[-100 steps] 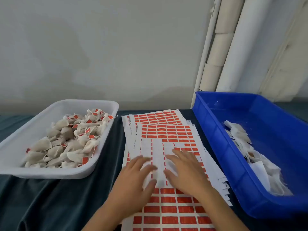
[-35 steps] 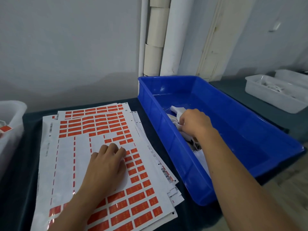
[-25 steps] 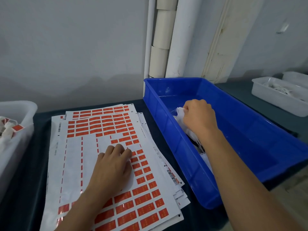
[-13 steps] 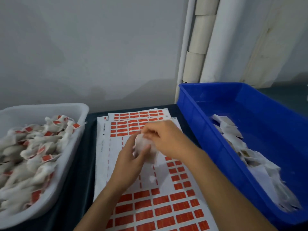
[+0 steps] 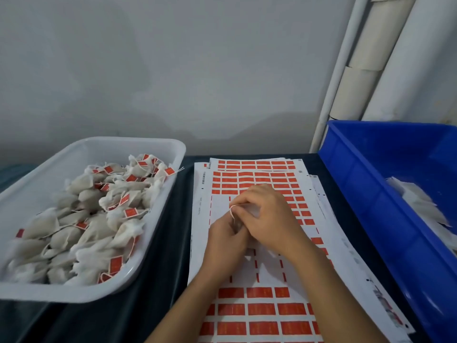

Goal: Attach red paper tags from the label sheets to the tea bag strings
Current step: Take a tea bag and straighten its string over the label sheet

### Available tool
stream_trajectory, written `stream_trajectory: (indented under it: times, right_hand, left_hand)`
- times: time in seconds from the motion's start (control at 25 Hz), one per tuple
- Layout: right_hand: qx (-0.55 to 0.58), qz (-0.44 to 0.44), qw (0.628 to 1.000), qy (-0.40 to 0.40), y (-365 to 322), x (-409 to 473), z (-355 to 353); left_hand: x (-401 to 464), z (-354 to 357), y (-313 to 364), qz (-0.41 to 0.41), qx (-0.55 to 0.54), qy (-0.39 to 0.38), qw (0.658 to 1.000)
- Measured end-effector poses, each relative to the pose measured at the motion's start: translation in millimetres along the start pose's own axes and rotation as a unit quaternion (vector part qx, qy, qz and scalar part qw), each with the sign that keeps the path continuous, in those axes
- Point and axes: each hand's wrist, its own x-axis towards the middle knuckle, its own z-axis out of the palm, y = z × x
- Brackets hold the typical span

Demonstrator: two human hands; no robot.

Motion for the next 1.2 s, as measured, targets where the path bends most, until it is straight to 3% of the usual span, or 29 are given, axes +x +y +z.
stream_trajectory:
  times: [0.24, 0.36, 0.6, 1.0, 1.2]
  right_hand:
    - [0.167, 0.047, 0.981, 0.087, 0.0, -3.9, -4.5]
    - [0.214, 0.094, 0.969, 0.085, -0.7, -8.4, -3.2]
    - [0.223, 0.144, 0.958, 0.112, 3.4, -7.0, -1.8]
    - [0.226, 0.212, 0.921, 0.236, 14.0, 29.7, -24.1]
    - [0.294, 0.215, 0.908, 0.209, 24.9, 22.8, -17.2]
  left_hand:
    - [1.0, 3.8, 5.4, -0.012, -0.036, -0.007, 0.999]
    - [-2.3, 2.6, 9.4, -0.003, -0.06, -0.022, 0.998]
    - [-7.3, 5.8, 11.2, 0.016, -0.021, -0.026, 0.999]
    - [-10.2, 7.5, 11.0, 0.005, -0.004, -0.034, 0.999]
    - [-11.9, 2.5, 8.6, -0.041, 0.014, -0.07, 0.997]
